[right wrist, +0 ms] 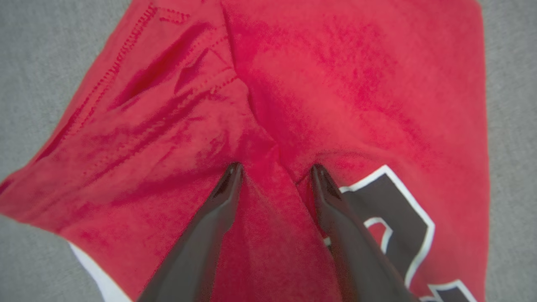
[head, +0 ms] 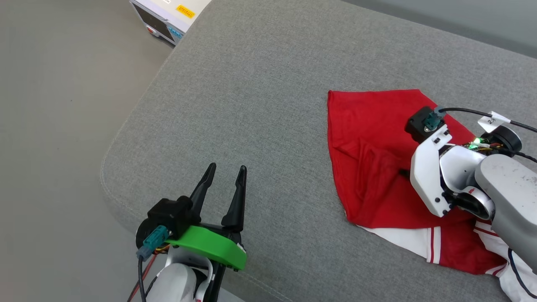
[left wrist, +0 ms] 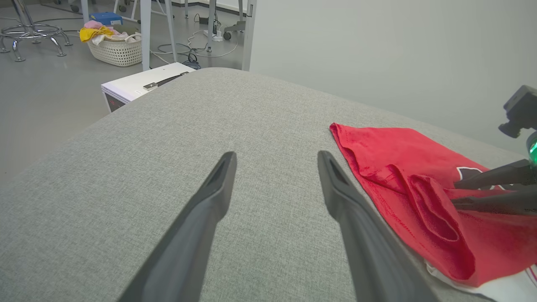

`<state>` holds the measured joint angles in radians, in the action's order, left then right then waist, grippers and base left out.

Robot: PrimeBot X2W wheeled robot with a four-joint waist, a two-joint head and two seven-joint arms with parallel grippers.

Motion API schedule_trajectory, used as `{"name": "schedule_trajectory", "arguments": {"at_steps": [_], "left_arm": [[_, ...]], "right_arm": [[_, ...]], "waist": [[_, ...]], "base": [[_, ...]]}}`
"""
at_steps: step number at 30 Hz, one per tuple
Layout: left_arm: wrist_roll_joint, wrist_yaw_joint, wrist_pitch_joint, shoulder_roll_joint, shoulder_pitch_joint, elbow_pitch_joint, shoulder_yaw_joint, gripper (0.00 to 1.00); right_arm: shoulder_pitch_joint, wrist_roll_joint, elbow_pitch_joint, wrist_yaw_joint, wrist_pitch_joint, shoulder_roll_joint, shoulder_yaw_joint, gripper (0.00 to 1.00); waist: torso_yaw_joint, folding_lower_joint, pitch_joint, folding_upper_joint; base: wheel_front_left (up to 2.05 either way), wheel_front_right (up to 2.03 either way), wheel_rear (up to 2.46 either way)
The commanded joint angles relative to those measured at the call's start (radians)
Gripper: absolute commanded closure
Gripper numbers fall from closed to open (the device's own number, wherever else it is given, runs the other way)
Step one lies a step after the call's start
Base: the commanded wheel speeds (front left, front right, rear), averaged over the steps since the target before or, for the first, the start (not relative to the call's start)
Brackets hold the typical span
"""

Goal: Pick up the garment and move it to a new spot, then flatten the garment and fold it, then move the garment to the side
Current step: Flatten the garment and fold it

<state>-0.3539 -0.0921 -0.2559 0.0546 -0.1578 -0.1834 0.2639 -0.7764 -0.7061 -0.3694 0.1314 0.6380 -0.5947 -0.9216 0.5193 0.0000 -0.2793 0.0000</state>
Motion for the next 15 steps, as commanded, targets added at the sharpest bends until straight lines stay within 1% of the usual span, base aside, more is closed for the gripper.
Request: {"name": "schedule_trajectory", "arguments": {"at_steps": [1, 8, 11, 15], "left_arm": [[-0.007, 0.007, -0.006, -0.004, -0.013, 0.002, 0.0, 0.0], [0.004, 0.008, -0.006, -0.004, -0.01, -0.011, -0.01, 0.0], [0.014, 0.005, -0.006, -0.004, -0.003, -0.017, -0.016, 0.0], [0.029, 0.0, -0.006, -0.004, 0.007, -0.025, -0.024, 0.0]], "right_arm": [[-0.001, -0.015, -0.012, -0.001, -0.011, 0.0, -0.018, 1.0], [-0.019, -0.062, 0.0, -0.001, -0.077, 0.002, -0.029, 1.0], [-0.02, -0.089, 0.026, -0.001, -0.117, 0.002, -0.008, 1.0], [-0.006, -0.125, 0.067, -0.001, -0.155, -0.018, 0.041, 1.0]], "waist": [[-0.005, 0.0, 0.003, 0.0], [-0.044, 0.0, 0.041, 0.0], [-0.073, 0.0, 0.068, 0.0], [-0.109, 0.0, 0.098, 0.0]], "base": [[0.0, 0.0, 0.0], [0.0, 0.0, 0.0], [0.0, 0.0, 0.0], [0.0, 0.0, 0.0]]}}
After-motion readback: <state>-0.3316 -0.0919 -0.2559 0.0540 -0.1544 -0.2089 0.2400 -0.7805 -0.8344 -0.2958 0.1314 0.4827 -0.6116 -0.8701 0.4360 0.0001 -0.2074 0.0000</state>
